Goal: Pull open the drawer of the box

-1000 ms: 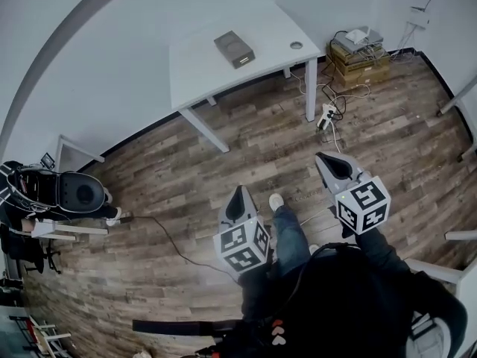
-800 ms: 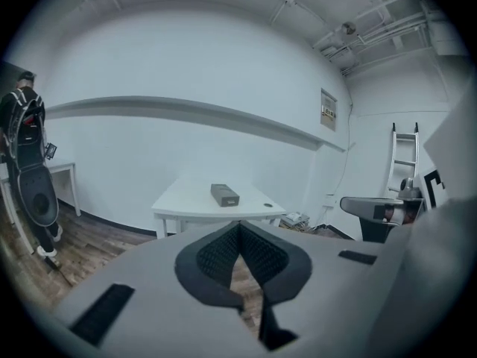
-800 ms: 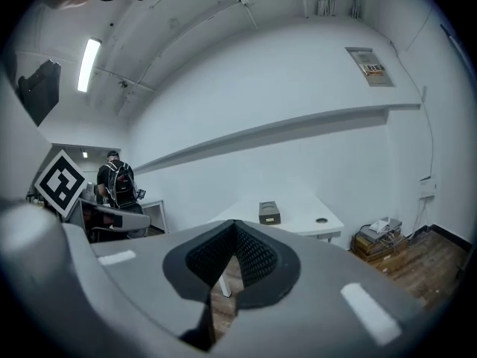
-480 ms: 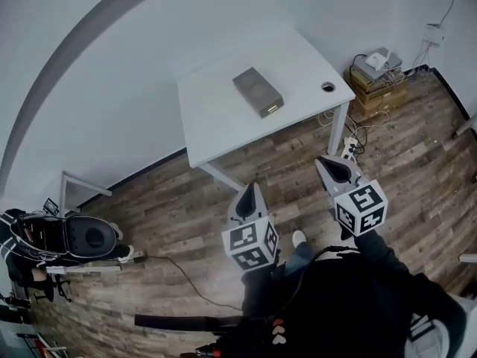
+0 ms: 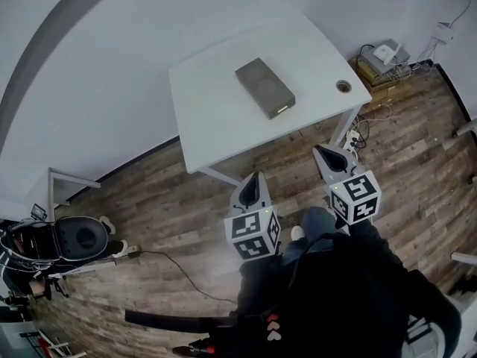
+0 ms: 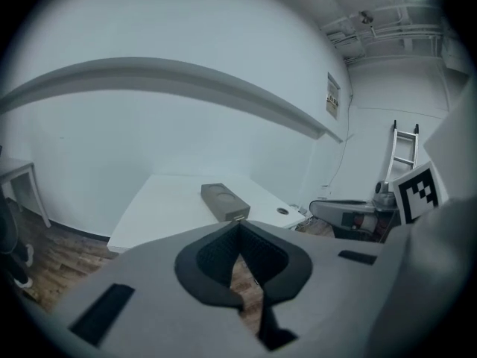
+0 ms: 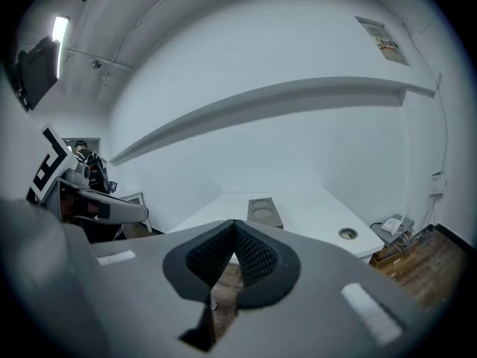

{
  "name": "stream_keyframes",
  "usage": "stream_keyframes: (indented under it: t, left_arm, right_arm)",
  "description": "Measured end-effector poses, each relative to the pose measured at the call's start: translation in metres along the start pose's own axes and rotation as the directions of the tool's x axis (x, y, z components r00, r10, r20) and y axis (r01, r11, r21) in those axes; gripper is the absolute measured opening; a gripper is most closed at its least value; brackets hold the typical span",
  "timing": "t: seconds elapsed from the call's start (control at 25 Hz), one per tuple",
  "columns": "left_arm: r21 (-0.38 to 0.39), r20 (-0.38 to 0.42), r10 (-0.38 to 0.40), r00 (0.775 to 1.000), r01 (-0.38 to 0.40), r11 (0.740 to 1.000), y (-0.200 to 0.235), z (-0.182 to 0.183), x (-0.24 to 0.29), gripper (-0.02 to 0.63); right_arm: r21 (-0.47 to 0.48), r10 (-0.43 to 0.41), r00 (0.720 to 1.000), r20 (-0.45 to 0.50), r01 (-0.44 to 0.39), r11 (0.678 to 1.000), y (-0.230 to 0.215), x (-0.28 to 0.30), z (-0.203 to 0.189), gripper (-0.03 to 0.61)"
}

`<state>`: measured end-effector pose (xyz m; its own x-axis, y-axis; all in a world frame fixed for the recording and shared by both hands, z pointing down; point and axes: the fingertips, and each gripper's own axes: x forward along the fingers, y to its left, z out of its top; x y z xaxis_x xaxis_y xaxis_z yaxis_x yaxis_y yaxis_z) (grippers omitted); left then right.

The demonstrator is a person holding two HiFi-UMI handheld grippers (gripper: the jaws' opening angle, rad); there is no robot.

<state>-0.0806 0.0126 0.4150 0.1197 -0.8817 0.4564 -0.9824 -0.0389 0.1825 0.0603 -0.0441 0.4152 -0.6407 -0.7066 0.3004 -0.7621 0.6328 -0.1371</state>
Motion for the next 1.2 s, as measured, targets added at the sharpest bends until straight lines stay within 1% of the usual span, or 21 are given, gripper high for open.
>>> stream_keyframes:
  t: [0.12,0.28,0.48,0.6,0.68,0.84,1.0,1.04,1.08,1.12,1.16,1.2]
  left_arm:
    - [-0.017,-0.027,0.005,1.0,-0.006,1.0,0.008,0.0,0.023,-0.005]
    - [-0.035,-0.041,0.006,0.999,-0.008,0.999,0.02,0.01,0.06,-0.006]
    - [-0.047,-0.062,0.023,0.998,-0.026,0.999,0.038,0.029,0.12,-0.005]
    - [-0.081,-0.086,0.024,0.996,-0.031,0.996,0.041,0.04,0.156,-0.006]
    - [-0.097,-0.104,0.031,0.994,-0.042,0.994,0.043,0.047,0.178,-0.006]
    - [-0.096,-0.115,0.033,0.993,-0.045,0.994,0.045,0.058,0.219,-0.005]
    - [-0.117,-0.159,0.044,0.986,-0.063,0.991,0.05,0.05,0.248,-0.006]
    - [-0.122,-0.17,0.046,0.984,-0.067,0.99,0.052,0.047,0.253,-0.005]
    - [-0.125,-0.181,0.048,0.982,-0.072,0.99,0.054,0.044,0.257,-0.005]
    - [-0.128,-0.192,0.05,0.98,-0.075,0.989,0.056,0.041,0.26,-0.005]
    - [-0.13,-0.204,0.051,0.978,-0.078,0.988,0.058,0.038,0.263,-0.005]
    - [-0.132,-0.215,0.05,0.975,-0.08,0.988,0.059,0.035,0.265,-0.006]
  right_arm:
    - [-0.005,0.003,1.0,-0.006,-0.003,1.0,-0.016,0.023,0.0,-0.008]
    - [-0.012,0.026,1.0,-0.009,-0.026,1.0,-0.037,0.064,0.004,-0.009]
    - [-0.019,0.08,0.992,-0.097,-0.082,0.996,-0.061,0.128,-0.004,-0.009]
    - [-0.001,0.095,0.983,-0.159,-0.096,0.995,-0.082,0.161,-0.01,-0.009]
    - [0.009,0.113,0.972,-0.204,-0.113,0.994,-0.091,0.178,-0.016,-0.009]
    - [0.012,0.172,0.949,-0.264,-0.175,0.984,-0.102,0.206,-0.022,-0.008]
    - [0.021,0.21,0.92,-0.332,-0.215,0.976,-0.11,0.223,-0.038,-0.005]
    - [0.027,0.216,0.911,-0.352,-0.221,0.975,-0.111,0.226,-0.043,0.005]
    - [0.038,0.226,0.899,-0.374,-0.228,0.973,-0.111,0.229,-0.049,0.031]
    - [0.05,0.239,0.886,-0.398,-0.239,0.97,-0.109,0.231,-0.056,0.083]
    - [0.06,0.252,0.871,-0.422,-0.251,0.966,-0.107,0.233,-0.062,0.116]
    - [0.067,0.262,0.858,-0.442,-0.26,0.963,-0.104,0.234,-0.068,0.135]
